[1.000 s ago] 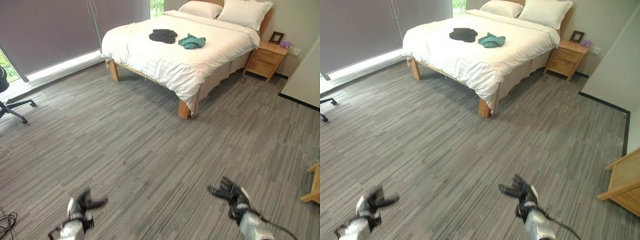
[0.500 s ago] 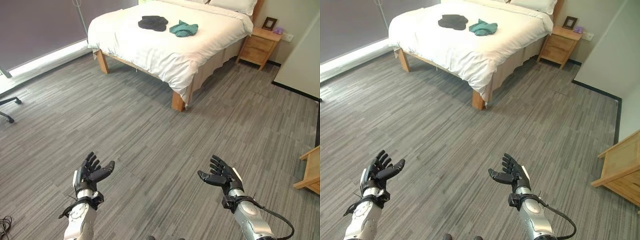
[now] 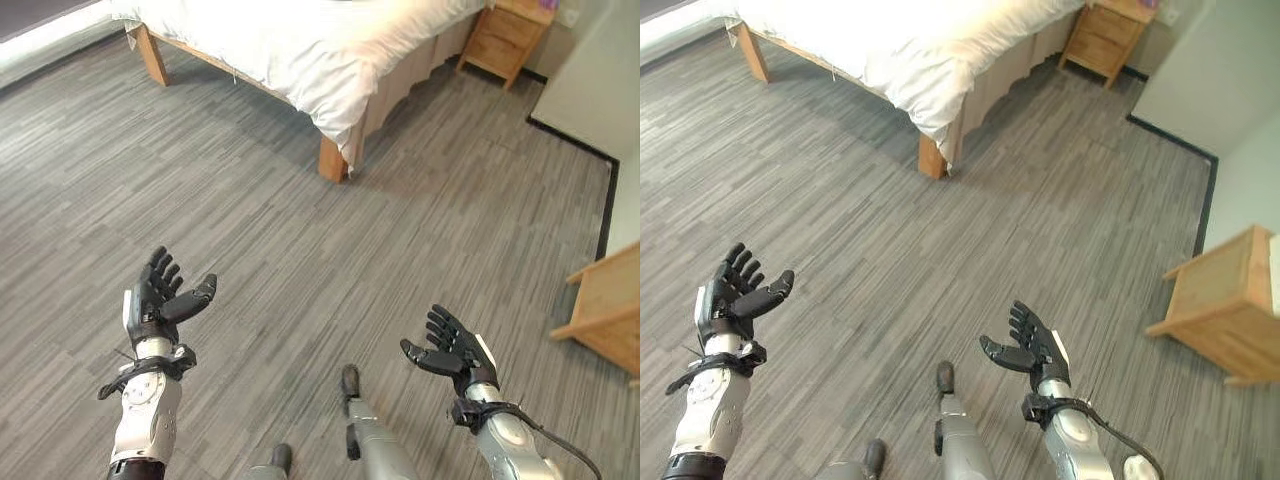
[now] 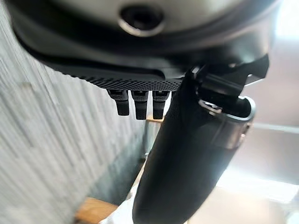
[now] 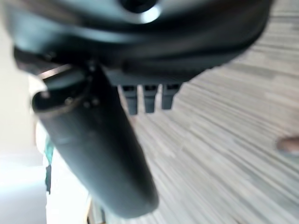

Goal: Pick up bed clothes into laundry basket.

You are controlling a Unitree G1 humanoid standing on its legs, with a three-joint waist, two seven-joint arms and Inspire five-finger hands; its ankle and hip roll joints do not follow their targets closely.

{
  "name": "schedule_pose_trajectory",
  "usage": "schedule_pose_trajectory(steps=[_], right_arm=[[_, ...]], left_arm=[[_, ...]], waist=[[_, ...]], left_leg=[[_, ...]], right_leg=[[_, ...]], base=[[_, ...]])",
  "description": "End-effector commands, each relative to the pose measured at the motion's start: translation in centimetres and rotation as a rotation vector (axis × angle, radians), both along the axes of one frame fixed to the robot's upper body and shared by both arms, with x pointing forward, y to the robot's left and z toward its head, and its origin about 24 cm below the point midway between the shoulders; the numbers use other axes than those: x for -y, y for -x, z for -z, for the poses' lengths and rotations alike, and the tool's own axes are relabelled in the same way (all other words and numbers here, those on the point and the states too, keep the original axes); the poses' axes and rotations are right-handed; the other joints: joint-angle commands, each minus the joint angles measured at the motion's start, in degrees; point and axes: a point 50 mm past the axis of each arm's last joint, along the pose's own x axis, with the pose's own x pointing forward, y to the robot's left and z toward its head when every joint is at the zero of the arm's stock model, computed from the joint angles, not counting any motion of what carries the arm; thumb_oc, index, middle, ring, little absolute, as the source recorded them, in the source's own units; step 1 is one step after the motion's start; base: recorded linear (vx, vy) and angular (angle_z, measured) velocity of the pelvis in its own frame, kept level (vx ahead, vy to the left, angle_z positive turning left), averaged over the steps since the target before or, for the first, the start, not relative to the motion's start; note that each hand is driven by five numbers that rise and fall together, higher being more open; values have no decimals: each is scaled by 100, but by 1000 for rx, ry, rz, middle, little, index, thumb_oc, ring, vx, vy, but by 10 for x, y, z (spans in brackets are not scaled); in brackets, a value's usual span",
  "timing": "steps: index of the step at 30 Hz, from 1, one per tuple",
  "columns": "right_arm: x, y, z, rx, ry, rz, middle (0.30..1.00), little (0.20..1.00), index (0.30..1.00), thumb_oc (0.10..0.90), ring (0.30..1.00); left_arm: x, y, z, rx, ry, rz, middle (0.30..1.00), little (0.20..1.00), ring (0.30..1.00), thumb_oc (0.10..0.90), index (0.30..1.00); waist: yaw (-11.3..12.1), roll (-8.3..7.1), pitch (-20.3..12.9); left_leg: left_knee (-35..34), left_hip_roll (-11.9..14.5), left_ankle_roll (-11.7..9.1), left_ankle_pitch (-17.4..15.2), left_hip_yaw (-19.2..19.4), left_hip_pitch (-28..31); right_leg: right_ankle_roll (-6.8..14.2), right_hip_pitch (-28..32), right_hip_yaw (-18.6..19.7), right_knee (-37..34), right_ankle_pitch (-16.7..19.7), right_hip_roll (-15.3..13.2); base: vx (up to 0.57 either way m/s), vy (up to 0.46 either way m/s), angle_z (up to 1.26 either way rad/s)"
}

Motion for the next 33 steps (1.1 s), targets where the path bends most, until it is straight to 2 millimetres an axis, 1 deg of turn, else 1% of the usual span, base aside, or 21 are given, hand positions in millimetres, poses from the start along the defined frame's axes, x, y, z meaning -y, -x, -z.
schedule_pose_trajectory(steps=[1, 2, 4, 5, 6, 7, 8, 11, 13, 14, 16, 17, 18, 19, 20, 22, 24, 27, 30, 32, 33], right_arm=[[33, -33, -82, 397, 51, 61, 900, 900, 900, 800, 900], [33, -34, -87, 426, 55, 64, 900, 900, 900, 800, 900], [35, -45, -100, 466, 83, 49, 900, 900, 900, 800, 900], [33, -52, -108, 488, 81, 32, 900, 900, 900, 800, 900], [33, -53, -108, 489, 81, 32, 900, 900, 900, 800, 900], [29, -61, -117, 528, 58, 4, 900, 900, 900, 800, 900], [27, -63, -121, 542, 61, -2, 900, 900, 900, 800, 900], [16, -68, -122, 555, 66, -43, 900, 900, 900, 800, 900], [9, -70, -121, 557, 63, -71, 900, 900, 900, 800, 900], [8, -71, -121, 557, 62, -72, 900, 900, 900, 800, 900], [-3, -71, -117, 555, 20, -89, 900, 900, 900, 800, 900], [-6, -70, -111, 538, 20, -92, 900, 900, 900, 800, 900], [-9, -67, -104, 509, 15, -90, 900, 900, 900, 800, 900], [-13, -66, -101, 504, -8, -89, 900, 900, 900, 800, 900], [-17, -63, -97, 491, -27, -94, 900, 900, 900, 800, 900], [-18, -60, -93, 464, 7, -106, 900, 900, 900, 800, 900], [-15, -58, -93, 461, 1, -100, 900, 900, 900, 800, 900], [-3, -54, -95, 464, 7, -69, 900, 900, 900, 800, 900], [10, -44, -94, 459, 20, -27, 900, 900, 900, 800, 900], [16, -41, -100, 480, 37, -22, 900, 900, 900, 800, 900], [19, -38, -104, 489, 60, -29, 900, 900, 900, 800, 900]], left_arm=[[-23, -4, -80, 351, -159, -46, 900, 900, 900, 800, 900], [-22, -3, -83, 402, -101, -62, 900, 900, 900, 800, 900], [-24, -1, -81, 453, 0, -98, 900, 900, 900, 800, 900], [-24, -1, -83, 471, 15, -114, 900, 900, 900, 800, 900], [-24, -1, -84, 472, 15, -114, 900, 900, 900, 800, 900], [-27, 3, -87, 497, 10, -123, 900, 900, 900, 800, 900], [-28, 5, -90, 505, -9, -130, 900, 900, 900, 800, 900], [-25, 14, -98, 541, -60, -119, 900, 900, 900, 800, 900], [-27, 21, -105, 565, -104, -145, 900, 900, 900, 800, 900], [-27, 21, -106, 564, -107, -147, 900, 900, 900, 800, 900], [-35, 35, -115, 624, -113, -212, 900, 900, 900, 800, 900], [-38, 40, -115, 603, -161, -229, 900, 900, 900, 800, 900], [-39, 41, -118, 585, -209, -248, 900, 900, 900, 800, 900], [-43, 40, -123, 598, -214, -263, 900, 900, 900, 800, 900], [-49, 44, -133, 637, -233, -292, 900, 900, 900, 800, 900], [-52, 45, -136, 628, -268, -307, 900, 900, 900, 800, 900], [-52, 44, -137, 635, -262, -308, 900, 900, 900, 800, 900], [-53, 44, -139, 645, -264, -294, 900, 900, 900, 800, 900], [-56, 38, -141, 662, -260, -306, 900, 900, 900, 800, 900], [-56, 35, -141, 665, -270, -309, 900, 900, 900, 800, 900], [-60, 32, -135, 613, -279, -331, 900, 900, 900, 800, 900]], waist=[[-89, 278, -322], [-6, 201, -269], [352, 23, -56], [534, -13, 10], [535, -26, 22], [890, -11, 132], [1022, 52, 120], [1455, 404, -81], [1651, 444, -265], [1684, 424, -268], [1974, 265, -528], [2090, 83, -562], [2107, 17, -589], [2027, 77, -468], [1877, 334, -291], [1690, 433, -204], [1455, 496, -185], [1021, 421, -135], [684, 291, -158], [600, 239, -228], [586, 185, -267]], left_leg=[[819, 1518, -227, 2945, -47, 569], [1175, 1444, 0, 2917, -50, 301], [1590, 801, 116, 2431, -4, -526], [1403, 487, 118, 2158, 86, -887], [1396, 467, 125, 2176, 95, -885], [954, 0, 35, 1892, 260, -1314], [288, -293, 9, 1799, 332, -1453], [-1345, -1026, 37, 2280, 376, -1857], [-1477, -1272, -101, 2391, 556, -2247], [-1477, -1266, -97, 2415, 605, -2256], [-1347, -1208, 70, 2732, 783, -1967], [-1006, -1325, 243, 2582, 761, -2118], [-836, -1333, 305, 2555, 704, -2028], [-789, -1279, 457, 2411, 606, -1692], [-894, -1081, 586, 2167, 422, -1068], [-1065, -994, 630, 1895, 165, -574], [-1116, -853, 593, 1757, -107, -197], [-1287, -697, 407, 1436, -584, 502], [-1306, -431, 275, 1124, -977, 876], [-1214, -198, 141, 966, -1101, 1099], [-1053, -67, -30, 896, -1180, 1110]], right_leg=[[521, -95, 160, -12, -31, -180], [362, 133, 272, -8, -187, -104], [288, 719, 441, -181, -281, -105], [254, 1010, 503, -332, -351, -110], [260, 1017, 512, -353, -333, -129], [211, 1467, 581, -464, -538, -92], [187, 1688, 630, -530, -665, 28], [73, 2391, 863, -526, -1083, 460], [73, 3036, 1015, -625, -1441, 351], [81, 3031, 1058, -644, -1426, 331], [331, 3590, 1149, -469, -1462, -156], [590, 3606, 1018, -9, -966, -568], [839, 3353, 1046, 905, -5, -775], [827, 2819, 1068, 2011, 777, -818], [458, 2029, 1004, 3075, 823, -715], [301, 1443, 698, 3297, 30, -684], [251, 989, 458, 2899, -250, -744], [460, 576, 64, 767, -359, -511], [773, 581, 498, -847, -120, -139], [950, 572, 489, -1118, 123, -70], [803, 623, 431, -749, -26, -124]], base=[[713, -350, 43], [449, -300, -14], [675, -394, -35], [477, -210, -26], [694, -203, -40], [694, -157, -23], [1046, -218, -23], [834, -102, -11], [746, -33, -23], [861, 85, -38], [964, 169, -75], [741, 204, -93], [638, 275, -96], [803, 371, -111], [846, 361, -71], [808, 172, 50], [651, -38, 99], [739, -186, 34], [704, -197, 68], [606, -255, 95], [530, -299, 73]])
